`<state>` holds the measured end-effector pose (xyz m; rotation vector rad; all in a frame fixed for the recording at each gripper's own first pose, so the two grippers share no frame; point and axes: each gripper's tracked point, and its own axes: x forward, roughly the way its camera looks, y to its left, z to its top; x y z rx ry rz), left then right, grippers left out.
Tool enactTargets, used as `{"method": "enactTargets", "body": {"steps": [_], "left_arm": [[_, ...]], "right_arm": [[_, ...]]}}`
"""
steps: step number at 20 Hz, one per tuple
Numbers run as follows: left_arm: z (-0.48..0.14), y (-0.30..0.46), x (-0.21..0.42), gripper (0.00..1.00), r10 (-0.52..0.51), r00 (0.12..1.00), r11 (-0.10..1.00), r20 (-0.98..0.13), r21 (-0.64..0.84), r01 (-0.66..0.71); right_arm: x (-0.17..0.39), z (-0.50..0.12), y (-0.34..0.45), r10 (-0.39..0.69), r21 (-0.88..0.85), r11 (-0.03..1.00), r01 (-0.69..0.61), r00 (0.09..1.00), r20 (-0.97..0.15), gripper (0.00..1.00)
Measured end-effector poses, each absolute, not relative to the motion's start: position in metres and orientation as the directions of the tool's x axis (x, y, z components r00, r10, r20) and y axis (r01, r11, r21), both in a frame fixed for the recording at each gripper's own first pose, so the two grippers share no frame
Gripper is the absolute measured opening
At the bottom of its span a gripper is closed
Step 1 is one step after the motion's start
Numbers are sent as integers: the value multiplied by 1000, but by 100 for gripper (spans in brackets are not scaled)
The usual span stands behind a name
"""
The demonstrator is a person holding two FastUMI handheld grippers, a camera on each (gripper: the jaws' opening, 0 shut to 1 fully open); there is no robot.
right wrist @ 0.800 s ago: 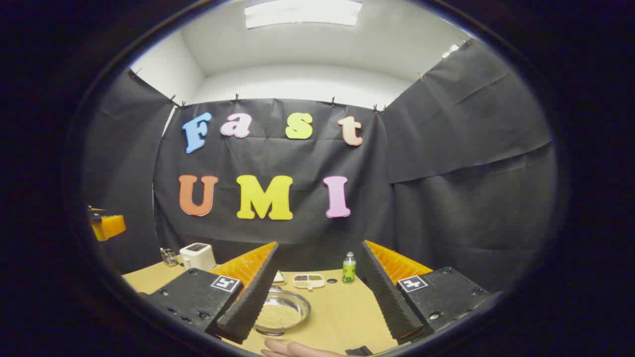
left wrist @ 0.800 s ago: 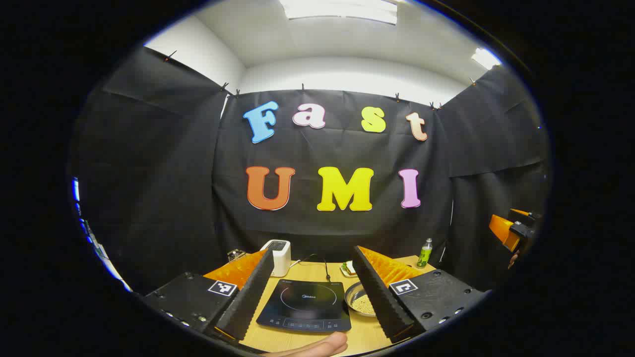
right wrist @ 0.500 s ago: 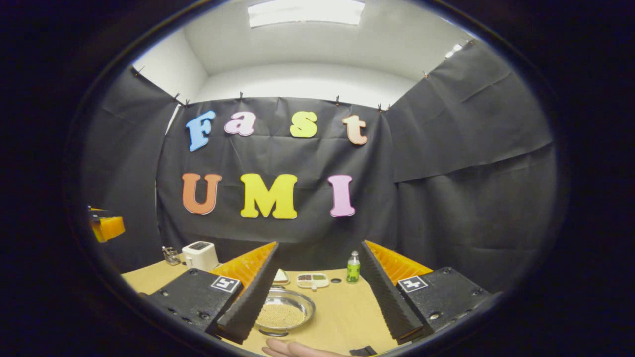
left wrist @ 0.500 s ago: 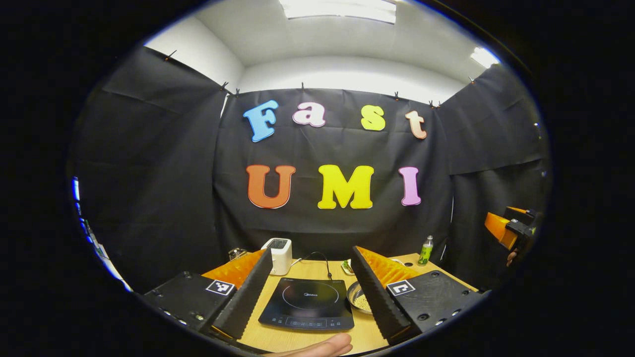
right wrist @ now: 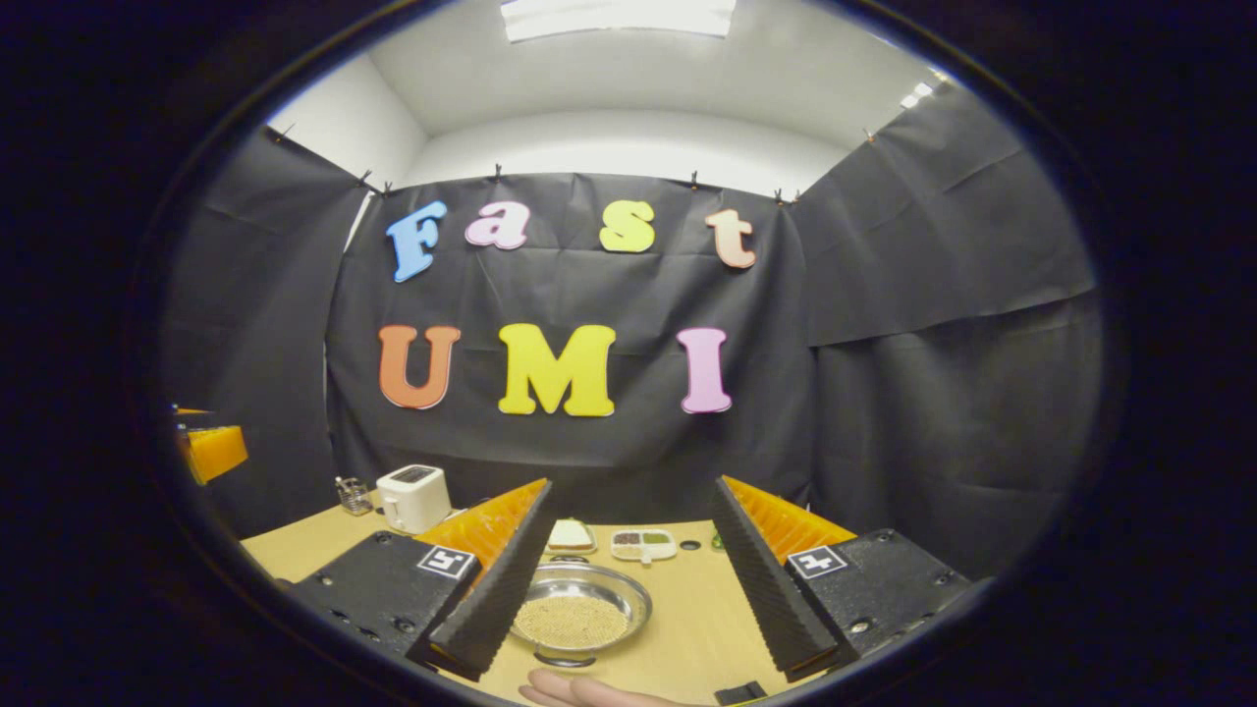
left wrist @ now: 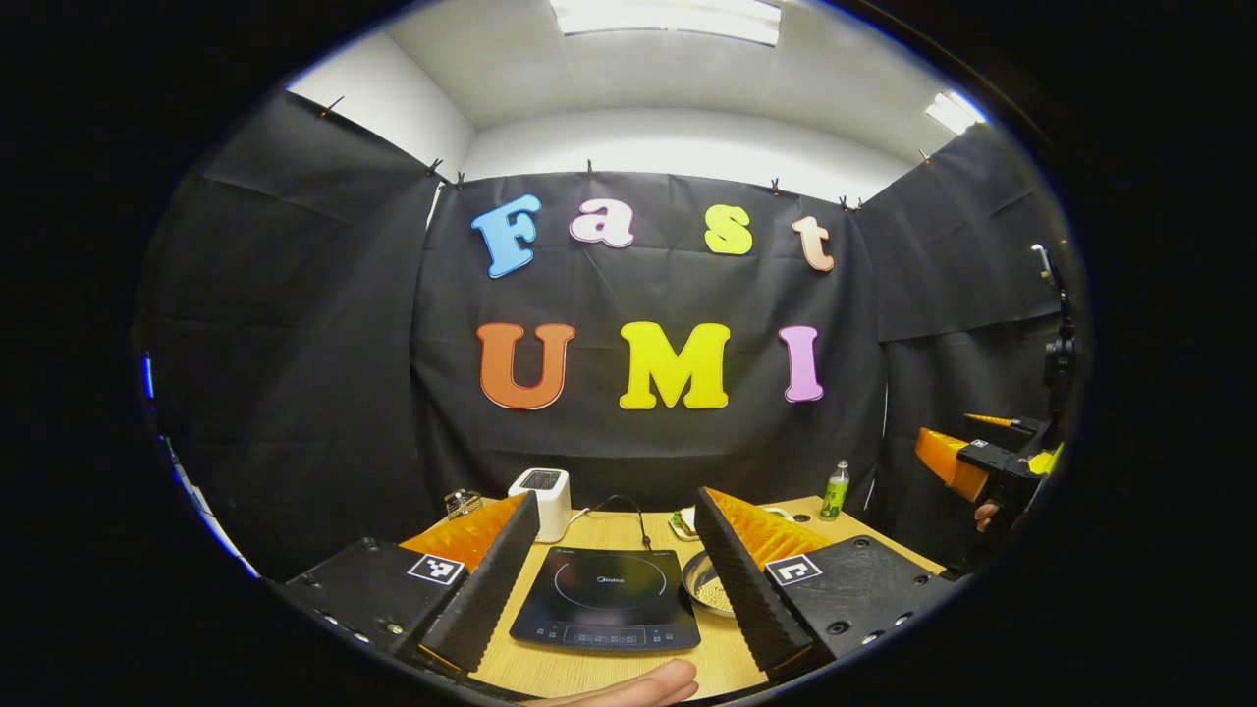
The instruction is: First push the handle of the pot to place it horizontally, then grasp the pot with both hands and set it on the induction cooktop.
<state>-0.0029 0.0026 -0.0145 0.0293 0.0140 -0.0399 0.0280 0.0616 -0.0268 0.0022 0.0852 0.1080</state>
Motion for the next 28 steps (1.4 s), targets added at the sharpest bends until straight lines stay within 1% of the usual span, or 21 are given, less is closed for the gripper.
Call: {"method": "enactTargets", "body": {"steps": [6, 10, 11, 12, 13, 15, 16, 18, 19, 23, 24, 25, 28], "left_arm": [[-22, 3, -9, 95, -60, 998, 997, -9, 37, 60], [-28, 6, -13, 95, -59, 998, 997, 2, 53, 59], [-27, 5, -16, 95, -62, 998, 997, 8, 56, 61], [-27, 5, -18, 95, -65, 998, 996, 12, 55, 64], [-28, 6, -18, 95, -68, 998, 996, 14, 54, 67], [-29, 4, -22, 95, -86, 996, 995, 15, 43, 85], [-29, 3, -24, 95, -101, 995, 995, 15, 28, 101], [-26, 5, -31, 95, -118, 993, 993, 25, 4, 118], [-25, 9, -33, 95, -117, 993, 993, 31, 1, 117], [-24, 22, -38, 95, -89, 995, 996, 47, 9, 89], [-26, 25, -40, 95, -83, 995, 997, 48, 8, 83], [-25, 27, -41, 95, -79, 995, 997, 55, 6, 79], [-24, 33, -42, 95, -68, 996, 998, 64, 5, 68]], "right_arm": [[40, -49, 93, 172, -24, 984, -177, 976, -133, 99], [49, -70, 119, 212, -7, 976, -216, 963, -167, 99], [52, -79, 125, 219, -8, 975, -224, 958, -187, 95], [55, -86, 133, 233, -7, 971, -239, 952, -200, 94], [58, -93, 142, 242, -10, 968, -250, 946, -216, 90], [68, -112, 148, 237, -10, 969, -247, 937, -257, 75], [73, -122, 156, 247, 0, 966, -258, 926, -285, 61], [80, -142, 172, 271, 27, 960, -278, 901, -338, 48], [85, -153, 172, 264, 30, 962, -273, 892, -367, 47], [93, -198, 187, 261, 23, 958, -284, 842, -471, 7], [91, -209, 191, 268, 38, 957, -289, 822, -502, 1], [89, -222, 196, 282, 64, 954, -293, 799, -532, 4], [80, -263, 211, 322, 138, 942, -306, 705, -632, 4]]}}
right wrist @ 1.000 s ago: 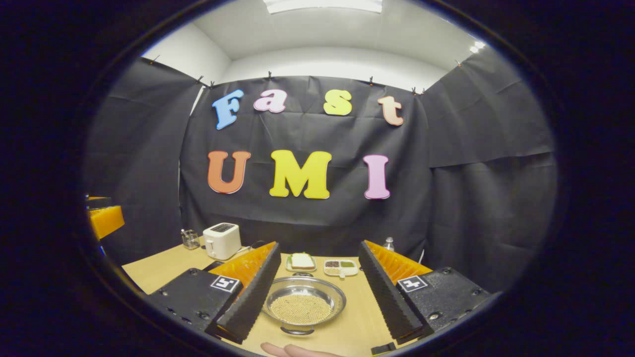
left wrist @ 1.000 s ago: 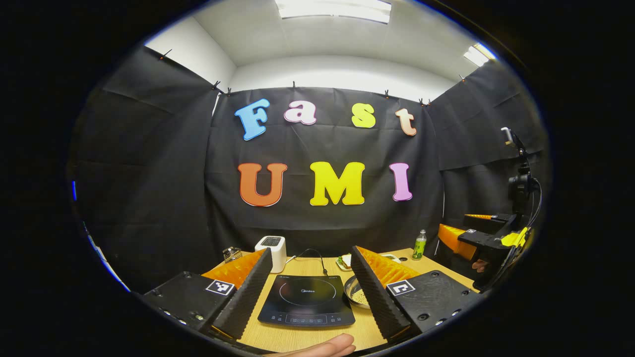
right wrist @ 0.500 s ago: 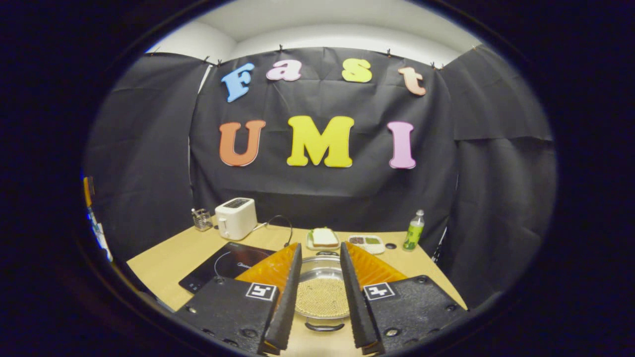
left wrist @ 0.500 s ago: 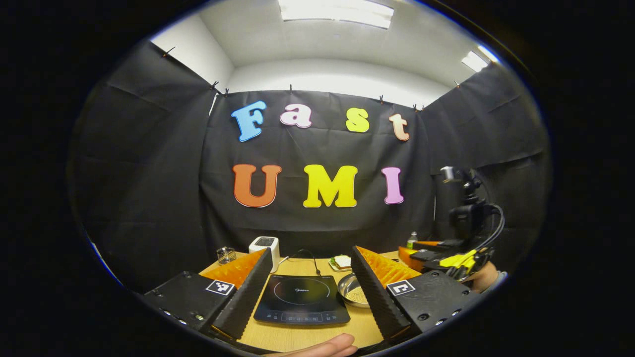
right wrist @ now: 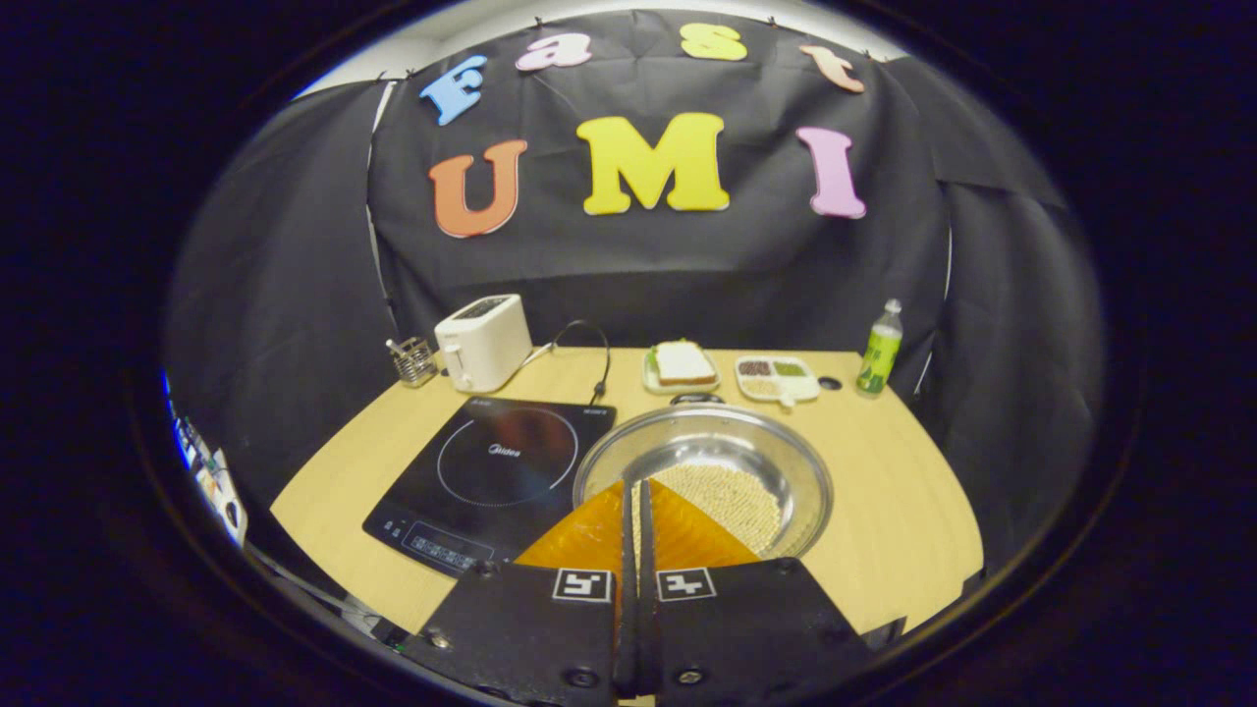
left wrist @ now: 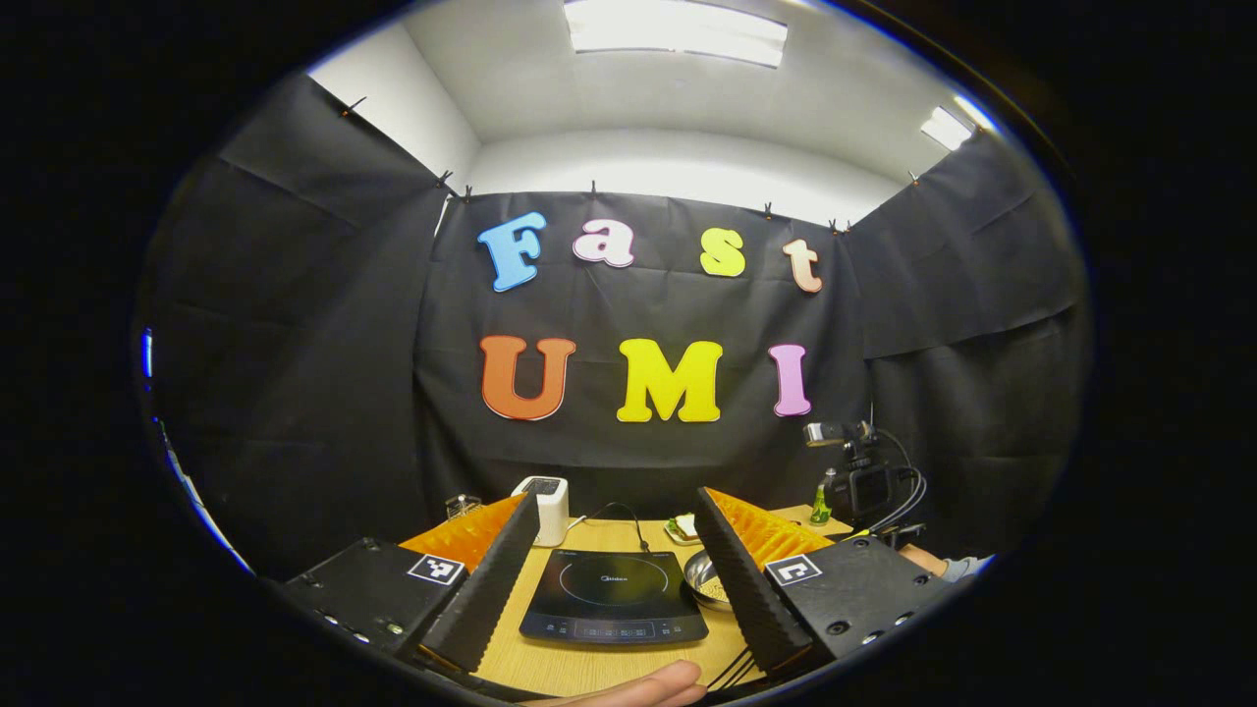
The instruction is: First push the handle of the pot to place it horizontally, then grasp the pot with both hands and set it on the induction cooktop.
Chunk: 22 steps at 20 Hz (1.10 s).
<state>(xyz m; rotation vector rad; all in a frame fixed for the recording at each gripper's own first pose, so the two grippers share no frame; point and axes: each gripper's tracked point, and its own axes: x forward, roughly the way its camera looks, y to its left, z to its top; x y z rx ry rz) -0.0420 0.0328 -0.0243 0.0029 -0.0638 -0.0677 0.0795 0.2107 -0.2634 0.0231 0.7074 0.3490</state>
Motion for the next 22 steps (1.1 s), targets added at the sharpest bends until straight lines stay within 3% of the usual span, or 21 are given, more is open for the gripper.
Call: {"method": "enactTargets", "body": {"steps": [7, 14, 22], "left_arm": [[-28, 44, -39, 95, -41, 997, 999, 58, 0, 41], [-33, 36, -38, 95, -55, 997, 998, 51, 24, 54], [-36, 28, -37, 95, -68, 997, 997, 38, 27, 67]], "right_arm": [[53, -338, 230, 333, 166, 927, -336, 534, -778, 4], [40, -372, 227, 315, 180, 933, -311, 467, -826, 0], [29, -396, 216, 345, 247, 926, -285, 375, -860, 3]]}}
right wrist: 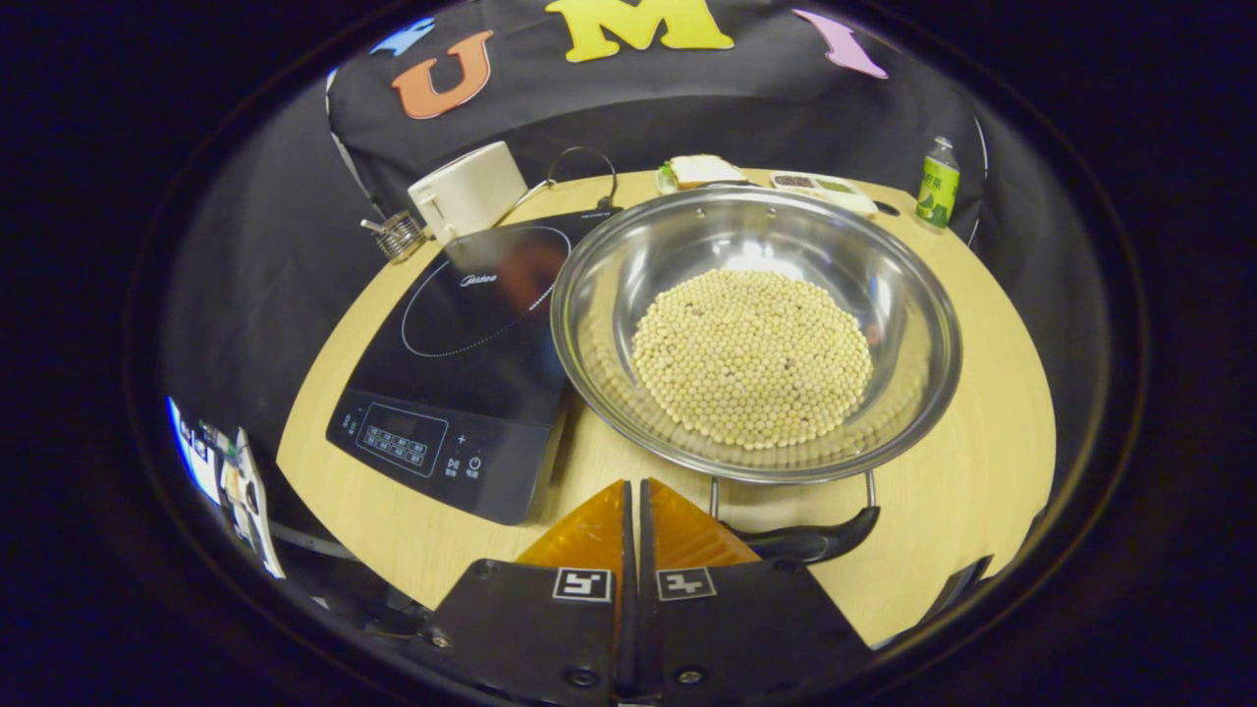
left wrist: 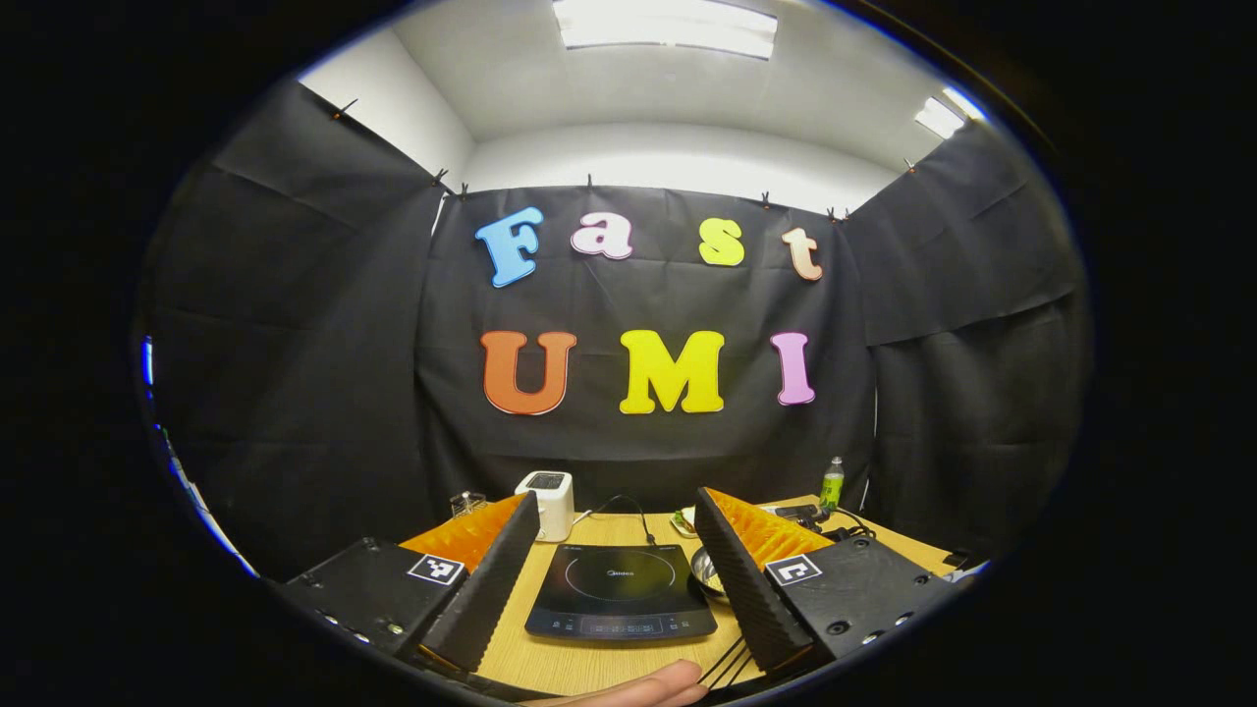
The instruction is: First push the handle of the pot to place it horizontally, then grasp the pot with both hands and set it on the induction cooktop.
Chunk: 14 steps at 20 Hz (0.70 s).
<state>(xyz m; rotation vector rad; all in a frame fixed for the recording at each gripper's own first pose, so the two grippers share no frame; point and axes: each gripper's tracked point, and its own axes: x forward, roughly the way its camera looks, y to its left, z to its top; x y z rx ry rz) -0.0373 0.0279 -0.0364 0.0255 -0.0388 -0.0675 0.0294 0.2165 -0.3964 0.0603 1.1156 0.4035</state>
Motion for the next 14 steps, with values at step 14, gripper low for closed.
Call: {"method": "enactTargets", "body": {"steps": [14], "left_arm": [[-33, 24, -39, 95, -74, 996, 997, 43, 25, 73]], "right_arm": [[40, -405, 168, 293, 202, 947, -248, 415, -862, 0]]}}
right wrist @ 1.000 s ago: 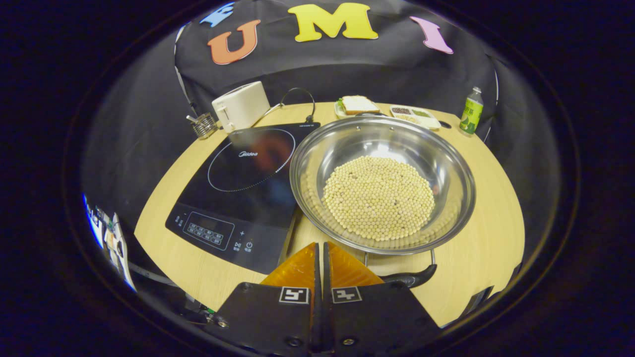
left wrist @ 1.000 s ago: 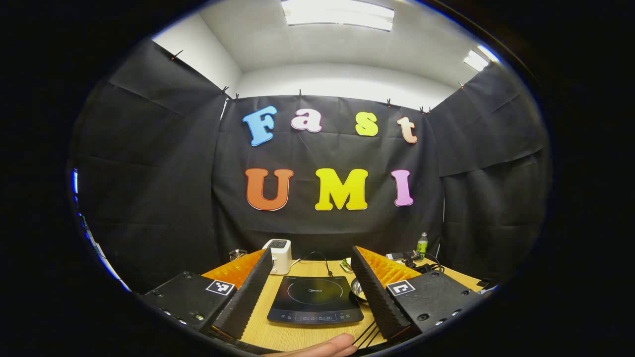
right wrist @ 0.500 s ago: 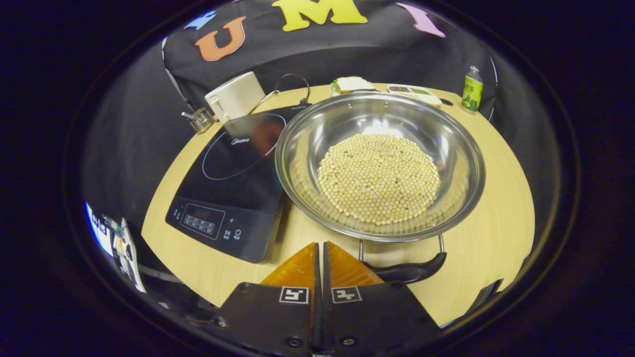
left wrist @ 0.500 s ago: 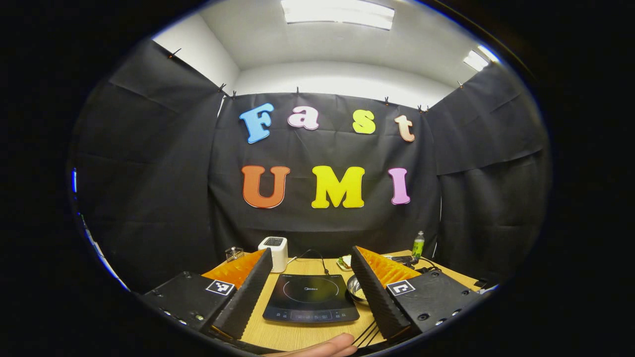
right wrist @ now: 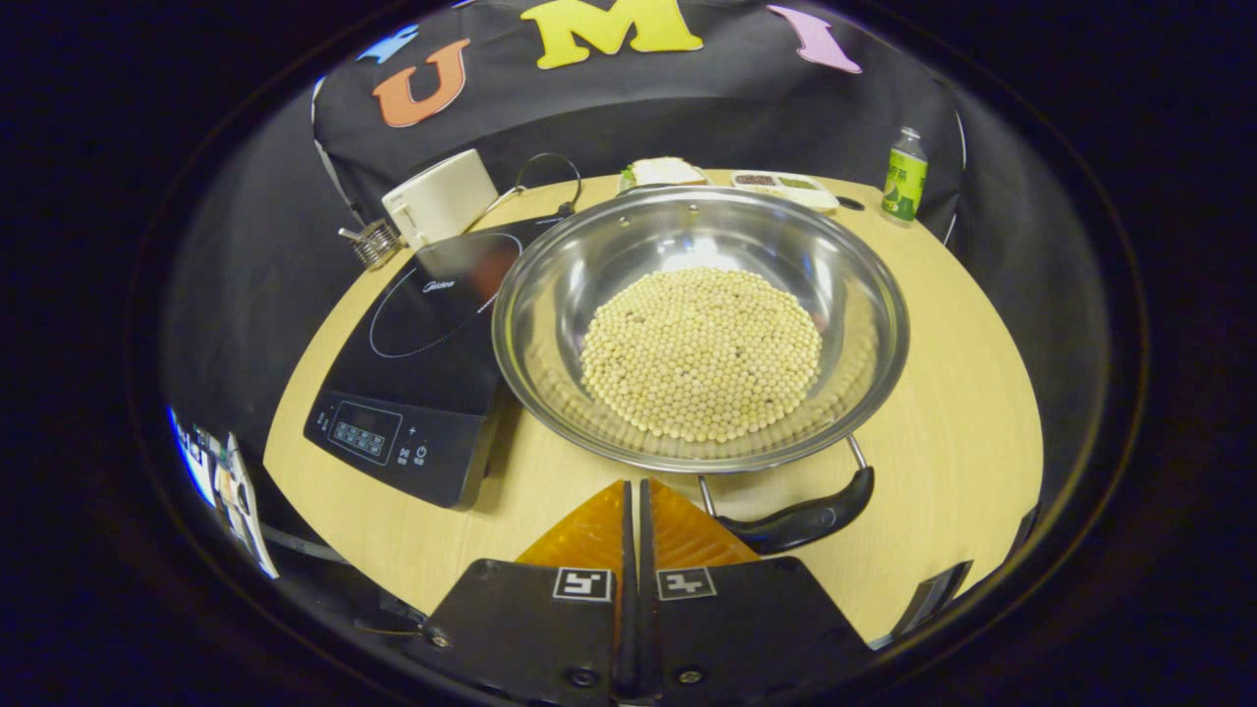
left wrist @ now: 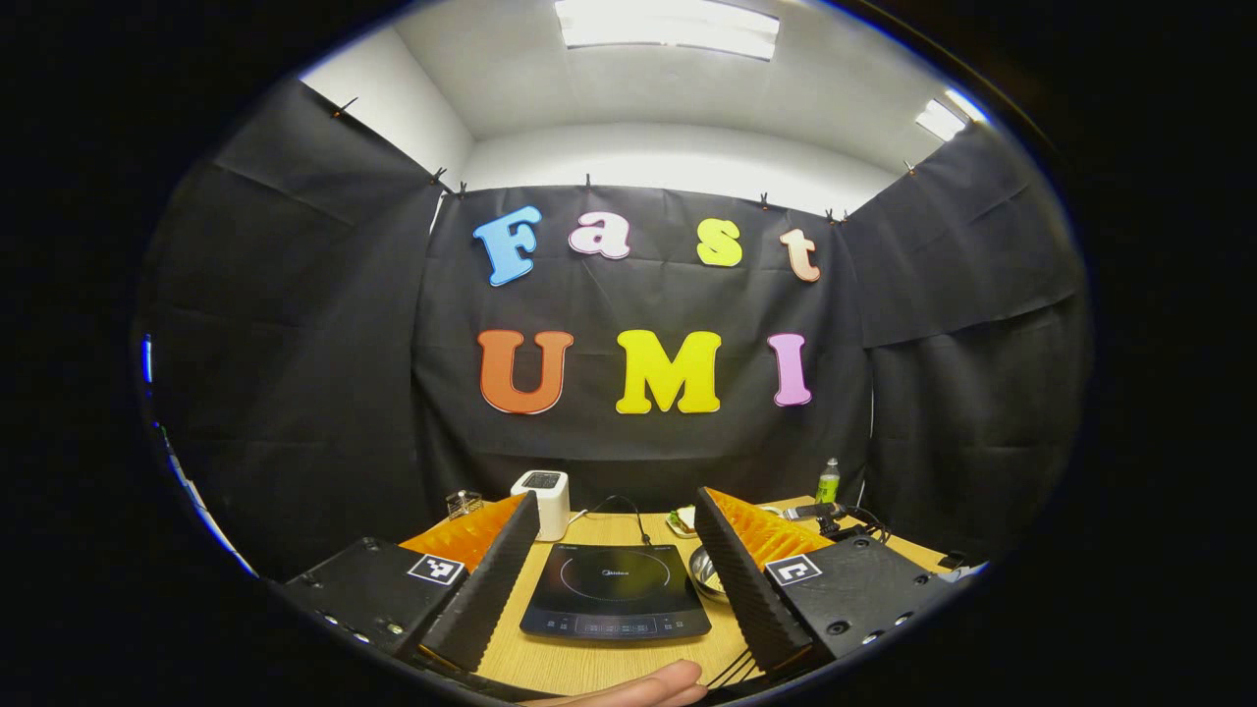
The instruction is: First push the handle of the pot to place it horizontally, then grasp the pot with both hands and set it on the induction cooktop.
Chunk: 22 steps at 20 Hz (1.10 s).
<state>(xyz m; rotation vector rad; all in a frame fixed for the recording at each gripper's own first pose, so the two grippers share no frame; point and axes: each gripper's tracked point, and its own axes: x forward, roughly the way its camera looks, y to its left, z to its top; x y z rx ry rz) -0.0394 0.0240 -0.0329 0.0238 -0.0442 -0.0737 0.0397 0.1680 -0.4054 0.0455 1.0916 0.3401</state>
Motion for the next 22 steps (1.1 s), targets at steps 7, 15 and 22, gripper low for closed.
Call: {"method": "enactTargets", "body": {"steps": [7, 15, 22], "left_arm": [[-33, 12, -39, 95, -87, 996, 996, 37, 39, 86], [-34, 0, -33, 95, -82, 996, 996, 26, 42, 80], [-44, -3, -22, 96, -45, 999, 995, -20, 93, 46]], "right_arm": [[57, -409, 126, 255, 172, 961, -217, 452, -854, 4], [79, -424, 83, 224, 158, 971, -178, 456, -862, 4], [116, -434, 43, 222, 183, 975, -128, 476, -851, 4]]}}
